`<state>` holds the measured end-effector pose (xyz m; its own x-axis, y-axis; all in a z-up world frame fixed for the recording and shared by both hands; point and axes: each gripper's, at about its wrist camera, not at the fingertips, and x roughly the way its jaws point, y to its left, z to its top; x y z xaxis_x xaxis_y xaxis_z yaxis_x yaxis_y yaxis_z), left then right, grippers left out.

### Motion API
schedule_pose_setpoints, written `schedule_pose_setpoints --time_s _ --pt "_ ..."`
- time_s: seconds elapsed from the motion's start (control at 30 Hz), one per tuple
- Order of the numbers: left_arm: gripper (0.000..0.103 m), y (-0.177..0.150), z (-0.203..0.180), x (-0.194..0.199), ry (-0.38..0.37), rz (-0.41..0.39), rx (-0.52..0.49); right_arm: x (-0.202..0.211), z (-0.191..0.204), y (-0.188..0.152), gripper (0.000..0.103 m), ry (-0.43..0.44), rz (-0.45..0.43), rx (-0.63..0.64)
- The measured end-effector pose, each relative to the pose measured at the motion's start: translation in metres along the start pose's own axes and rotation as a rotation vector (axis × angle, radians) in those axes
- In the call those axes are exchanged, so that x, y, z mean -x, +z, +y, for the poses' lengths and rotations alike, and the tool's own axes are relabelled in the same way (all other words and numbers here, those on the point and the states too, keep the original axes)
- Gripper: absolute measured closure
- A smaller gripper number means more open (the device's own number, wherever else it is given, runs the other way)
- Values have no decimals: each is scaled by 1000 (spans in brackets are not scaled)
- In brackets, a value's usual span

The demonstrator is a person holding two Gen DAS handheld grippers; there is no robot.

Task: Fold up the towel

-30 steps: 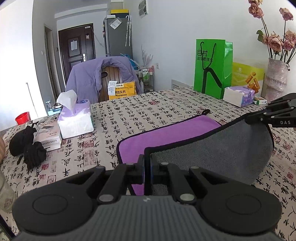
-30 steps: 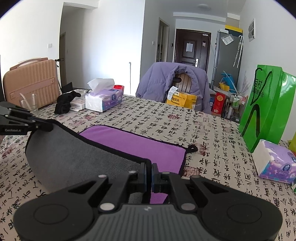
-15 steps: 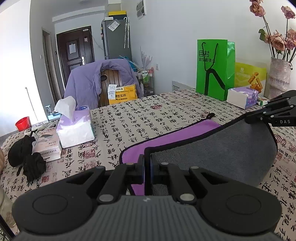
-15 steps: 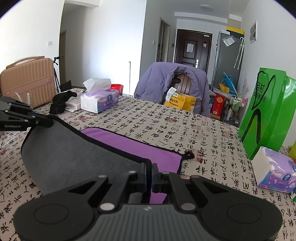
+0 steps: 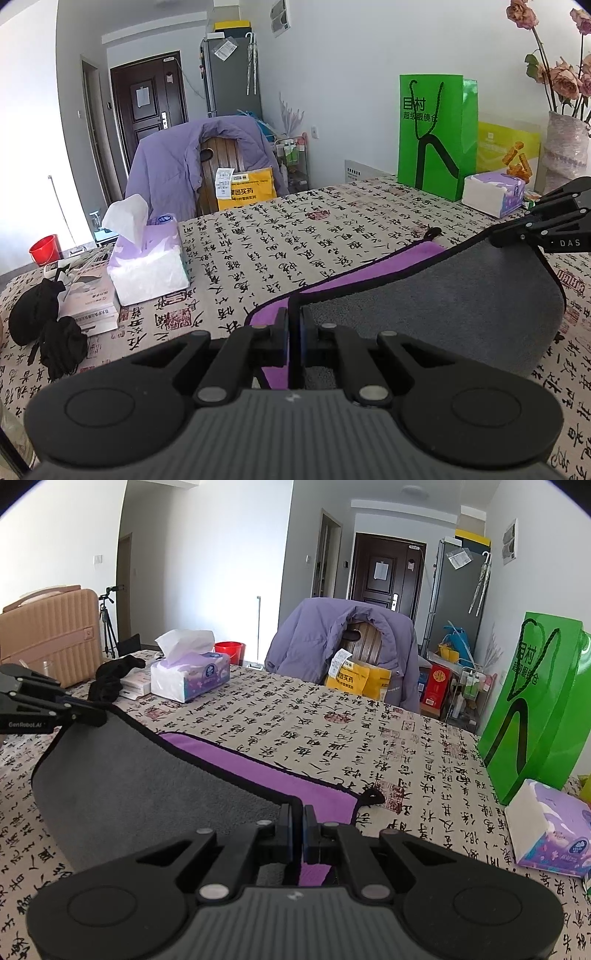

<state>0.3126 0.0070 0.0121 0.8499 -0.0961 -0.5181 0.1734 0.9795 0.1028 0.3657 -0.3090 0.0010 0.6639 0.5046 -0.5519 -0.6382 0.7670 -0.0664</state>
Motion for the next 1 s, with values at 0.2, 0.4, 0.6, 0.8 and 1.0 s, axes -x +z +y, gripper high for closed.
schedule_pose_setpoints --time_s 0.2,0.4,0.6,0.8,1.0 --pt "97 5 6 -15 2 11 -3 -10 -3 3 98 0 9 5" --pt "97 5 9 -24 5 19 -7 -22 -6 6 98 0 16 13" --pt "97 6 12 -34 8 26 -16 -32 -8 10 98 -3 19 20" --pt "97 8 15 -44 10 30 -29 -42 -12 13 98 -7 25 28" --pt "97 10 20 -55 8 39 -37 -52 -15 17 98 -12 30 35"
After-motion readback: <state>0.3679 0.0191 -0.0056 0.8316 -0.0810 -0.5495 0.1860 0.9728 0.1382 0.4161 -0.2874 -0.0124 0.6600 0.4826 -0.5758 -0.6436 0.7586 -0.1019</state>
